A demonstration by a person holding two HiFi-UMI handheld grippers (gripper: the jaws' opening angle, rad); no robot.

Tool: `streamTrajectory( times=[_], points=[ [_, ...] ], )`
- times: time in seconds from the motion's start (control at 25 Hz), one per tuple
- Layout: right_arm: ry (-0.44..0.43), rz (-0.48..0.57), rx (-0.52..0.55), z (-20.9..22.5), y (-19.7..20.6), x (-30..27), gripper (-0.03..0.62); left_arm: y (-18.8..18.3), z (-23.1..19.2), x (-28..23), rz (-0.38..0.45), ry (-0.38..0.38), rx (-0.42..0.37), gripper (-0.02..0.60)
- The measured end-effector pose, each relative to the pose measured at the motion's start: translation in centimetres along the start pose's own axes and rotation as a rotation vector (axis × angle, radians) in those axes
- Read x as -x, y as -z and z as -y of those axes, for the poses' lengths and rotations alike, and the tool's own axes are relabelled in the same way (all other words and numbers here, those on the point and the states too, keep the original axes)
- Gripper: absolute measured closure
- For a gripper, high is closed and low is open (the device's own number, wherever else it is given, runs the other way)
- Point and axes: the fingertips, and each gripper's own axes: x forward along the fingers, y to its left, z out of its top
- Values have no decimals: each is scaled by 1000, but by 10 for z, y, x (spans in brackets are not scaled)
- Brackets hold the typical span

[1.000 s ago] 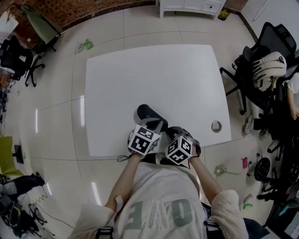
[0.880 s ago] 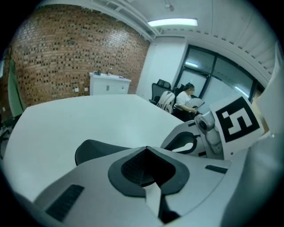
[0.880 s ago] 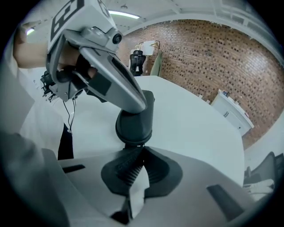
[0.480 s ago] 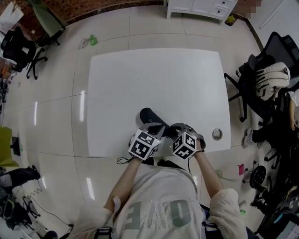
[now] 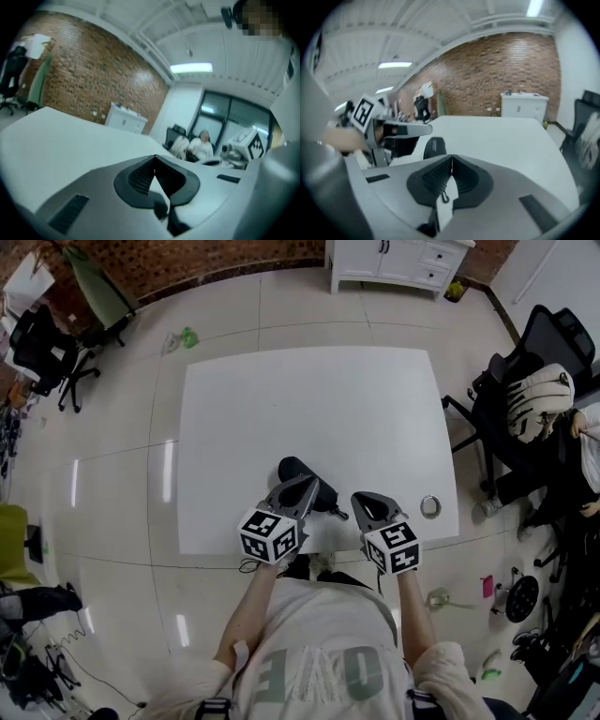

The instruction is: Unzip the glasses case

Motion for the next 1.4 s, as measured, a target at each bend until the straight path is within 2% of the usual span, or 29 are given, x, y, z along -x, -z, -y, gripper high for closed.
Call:
streamTrajectory(
  times=[0.08, 0.12, 0.16, 0.2, 0.24, 0.36, 0.44, 0.6, 0.88, 1.04, 1.2, 1.4],
  points=[
    [-14, 186, -285, 11, -22, 17, 594, -37, -3, 23, 249, -25, 99, 578],
    [-29, 280, -431, 16, -31, 26, 594, -49, -3, 36, 336, -33, 125, 578],
    [-39, 355, -544, 18, -37, 34, 594, -55, -2, 48, 389, -39, 128, 578],
    [-35, 400, -599, 17, -39, 42, 594, -57, 0, 60, 417, -47, 114, 578],
    [-18, 416, -594, 14, -38, 50, 594, -56, 4, 73, 432, -58, 96, 578],
    [41, 402, -424, -4, -29, 73, 594, -49, 19, 111, 472, -72, 67, 578],
    [41, 404, -372, -18, -19, 89, 594, -39, 30, 131, 472, -67, 46, 578],
    [39, 402, -373, -59, 18, 130, 594, -7, 60, 178, 460, -58, 4, 578],
    [67, 436, -360, -160, 84, 209, 594, 39, 133, 290, 554, 28, -6, 578],
    [57, 456, -350, -219, 109, 259, 594, 59, 178, 352, 591, 20, 15, 578],
    [37, 472, -312, -275, 131, 301, 594, 85, 222, 411, 597, 10, -20, 578],
    [24, 514, -240, -334, 164, 376, 594, 127, 290, 480, 657, 14, -22, 578]
  ],
)
